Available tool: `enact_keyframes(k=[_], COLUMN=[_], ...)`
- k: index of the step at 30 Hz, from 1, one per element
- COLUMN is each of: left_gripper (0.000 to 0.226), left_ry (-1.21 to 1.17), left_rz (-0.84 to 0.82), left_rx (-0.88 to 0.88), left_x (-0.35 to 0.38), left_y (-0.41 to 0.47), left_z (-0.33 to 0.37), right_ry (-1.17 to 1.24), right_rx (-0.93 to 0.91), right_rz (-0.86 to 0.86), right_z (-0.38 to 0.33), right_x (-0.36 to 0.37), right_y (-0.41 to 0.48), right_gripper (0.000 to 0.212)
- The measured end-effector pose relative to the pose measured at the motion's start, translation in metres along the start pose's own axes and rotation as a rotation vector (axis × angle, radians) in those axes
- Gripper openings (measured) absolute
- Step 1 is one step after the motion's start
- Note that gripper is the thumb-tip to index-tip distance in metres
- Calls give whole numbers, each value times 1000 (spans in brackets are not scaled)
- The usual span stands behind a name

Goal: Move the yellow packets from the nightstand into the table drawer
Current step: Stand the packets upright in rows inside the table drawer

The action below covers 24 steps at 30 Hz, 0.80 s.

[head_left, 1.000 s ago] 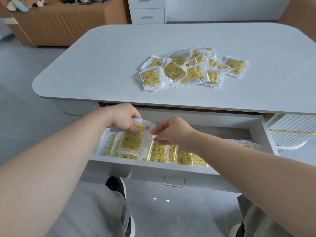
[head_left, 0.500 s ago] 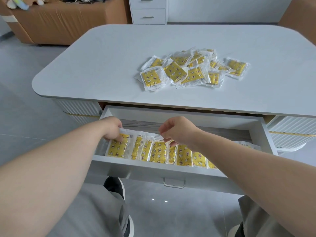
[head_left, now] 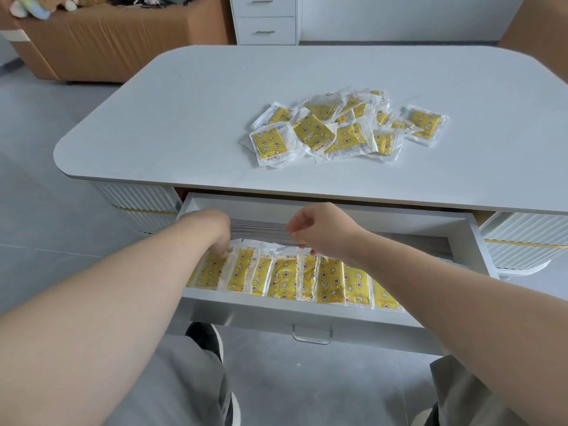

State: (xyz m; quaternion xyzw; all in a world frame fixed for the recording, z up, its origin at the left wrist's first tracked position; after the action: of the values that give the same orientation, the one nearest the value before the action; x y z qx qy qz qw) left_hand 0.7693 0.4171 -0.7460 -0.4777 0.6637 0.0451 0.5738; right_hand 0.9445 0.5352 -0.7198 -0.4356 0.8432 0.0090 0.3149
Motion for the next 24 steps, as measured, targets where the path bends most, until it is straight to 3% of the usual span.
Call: enact_keyframes(k=[2,5,9,11,13,16,20,24], left_gripper=[41,35,26,36,61,85,78,46], left_ry=[-22,-272,-479,-501,-458,-376,-318,-283], left_rz=[42,169,658,791,760,575,602,828], left_rx=[58,84,107,163,241,261,251,217], left_x=[-31,-78,-126,-135,-129,-105,-101,-124], left_y=[-11,-25,-33,-32,-20,-1,-4,-28], left_z=[14,27,34,41,53,65,68,63], right_ry=[-2,-33,-200,-382,-637,-814,-831,-883], right_rx=[-40,-78,-138,-174,-192,-192,-162,-256], right_rz=[38,144,359,462,526,391,270,460], right_z=[-8,-18,-20,-18,-13,-1,13,-6], right_x=[-10,-33,-69,-83,-92,-91,-87,-94], right_y=[2,9,18,22,27,38,46,40], right_gripper=[17,14,13,15,35,60,64,61])
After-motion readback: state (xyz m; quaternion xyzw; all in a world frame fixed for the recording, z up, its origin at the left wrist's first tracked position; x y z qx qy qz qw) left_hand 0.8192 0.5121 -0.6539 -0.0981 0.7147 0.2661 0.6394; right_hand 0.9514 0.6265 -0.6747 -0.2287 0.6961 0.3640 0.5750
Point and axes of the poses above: each hand's wrist, its own y-axis towards the middle knuckle, its own x-axis out of the palm, z = x × y, the point moved 7 cm from there along y, towards the middle knuckle, and after that the axes turned 8 degrees about z, right-handed, at the moved point
